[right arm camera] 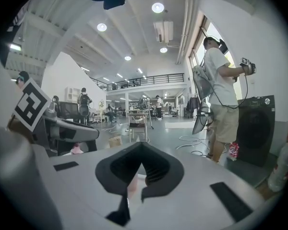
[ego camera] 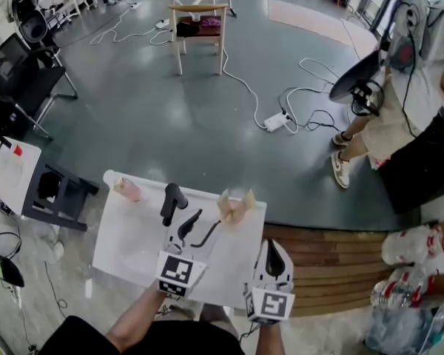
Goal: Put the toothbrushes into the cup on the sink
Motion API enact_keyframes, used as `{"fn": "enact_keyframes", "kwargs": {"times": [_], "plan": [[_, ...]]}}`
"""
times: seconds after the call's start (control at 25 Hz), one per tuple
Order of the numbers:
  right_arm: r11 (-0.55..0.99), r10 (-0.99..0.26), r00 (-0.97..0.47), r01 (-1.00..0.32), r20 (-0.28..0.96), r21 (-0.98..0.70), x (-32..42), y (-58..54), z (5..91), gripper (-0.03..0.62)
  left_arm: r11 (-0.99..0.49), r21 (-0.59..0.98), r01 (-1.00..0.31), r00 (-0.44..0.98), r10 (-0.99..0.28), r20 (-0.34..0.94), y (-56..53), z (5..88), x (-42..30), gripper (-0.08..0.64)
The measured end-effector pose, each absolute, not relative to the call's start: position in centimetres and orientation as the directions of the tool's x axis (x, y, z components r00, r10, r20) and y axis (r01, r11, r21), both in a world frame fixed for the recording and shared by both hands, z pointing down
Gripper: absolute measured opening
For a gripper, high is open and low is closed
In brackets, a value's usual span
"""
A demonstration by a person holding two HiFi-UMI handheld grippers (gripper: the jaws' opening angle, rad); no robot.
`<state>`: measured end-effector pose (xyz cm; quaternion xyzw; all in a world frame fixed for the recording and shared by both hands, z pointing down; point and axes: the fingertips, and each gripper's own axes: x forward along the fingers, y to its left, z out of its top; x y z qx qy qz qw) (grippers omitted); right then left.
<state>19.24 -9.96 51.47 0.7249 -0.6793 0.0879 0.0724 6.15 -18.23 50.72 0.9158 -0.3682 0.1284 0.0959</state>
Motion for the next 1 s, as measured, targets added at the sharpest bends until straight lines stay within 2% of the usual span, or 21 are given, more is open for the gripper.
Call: {"fn": "enact_keyframes", "kwargs": {"times": [0.56,1.0], "plan": [[-0.008,-0.993,0.012,-0.999,0.117,0.034,12.1,-7.0,44.2,-0.002,-0.7,0.036,-0.714,0.69,-0.693,0.207,-12.0,43.8,-2.4,0.133],[0.016,-0.997,-0.012,-0.999,0.077,0.051,6.2,-2.5,41.8,-0.002,-0.679,0.026,-0.733,0.673,-0.72,0.169,-6.0,41.6,-8.7,0.09]]}}
